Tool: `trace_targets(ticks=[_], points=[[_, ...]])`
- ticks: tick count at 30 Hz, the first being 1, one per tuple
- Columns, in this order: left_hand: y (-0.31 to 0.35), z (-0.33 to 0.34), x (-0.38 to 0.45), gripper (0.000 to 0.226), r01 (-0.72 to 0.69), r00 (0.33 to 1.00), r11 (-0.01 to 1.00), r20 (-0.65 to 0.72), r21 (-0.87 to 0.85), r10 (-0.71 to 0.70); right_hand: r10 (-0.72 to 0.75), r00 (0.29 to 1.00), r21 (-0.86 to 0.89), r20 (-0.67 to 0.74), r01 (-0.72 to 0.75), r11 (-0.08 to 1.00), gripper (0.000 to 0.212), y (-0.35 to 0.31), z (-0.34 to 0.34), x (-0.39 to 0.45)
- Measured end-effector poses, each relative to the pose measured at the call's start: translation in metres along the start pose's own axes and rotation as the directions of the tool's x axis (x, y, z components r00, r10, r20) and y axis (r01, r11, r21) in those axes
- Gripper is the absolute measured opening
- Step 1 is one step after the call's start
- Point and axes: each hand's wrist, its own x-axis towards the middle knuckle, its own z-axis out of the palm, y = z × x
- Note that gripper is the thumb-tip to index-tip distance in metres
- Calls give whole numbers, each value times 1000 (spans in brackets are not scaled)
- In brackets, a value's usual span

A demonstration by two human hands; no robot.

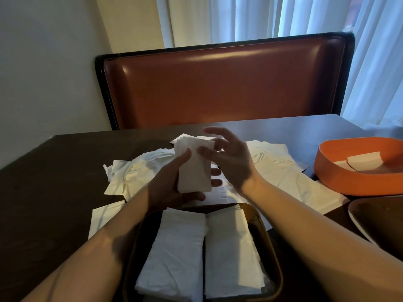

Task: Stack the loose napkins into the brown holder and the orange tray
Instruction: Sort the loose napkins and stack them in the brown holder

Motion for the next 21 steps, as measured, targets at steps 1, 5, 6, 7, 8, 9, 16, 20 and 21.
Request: trace_targets(ticks=[1,5,6,7,8,9,16,20,21], points=[[-1,-1,0,50,-12,1000,1000,0,-11,12,-23,1000,-61,-18,22,998,35,3,-1,2],[1,-4,0,60,-82,996,988,-40,-129,78,32,999,-432,26,-17,902,37,10,-17,11],[1,-4,0,54,-96,993,985,-80,-147,84,91,991,-582,94,-20,813,40,13,-23,11],[0,-4,0,48,-101,990,982,-114,-162,83,162,976,-674,147,-21,738,46,17,-29,11],[1,-4,1,45,-102,987,979,-137,-176,79,224,958,-718,180,-28,696,51,18,-34,11],[0,-6,2,45,-109,985,976,-152,-188,81,280,940,-721,196,-55,690,56,19,-37,10],[2,-7,0,48,-206,960,953,-238,-224,151,422,858,-814,292,-8,581,40,24,-40,9],[3,-6,-1,45,-217,953,945,-262,-244,151,279,906,-753,320,64,655,24,25,-40,8],[3,-7,-1,45,-223,949,944,-274,-241,154,243,914,-734,323,80,674,23,25,-40,8]])
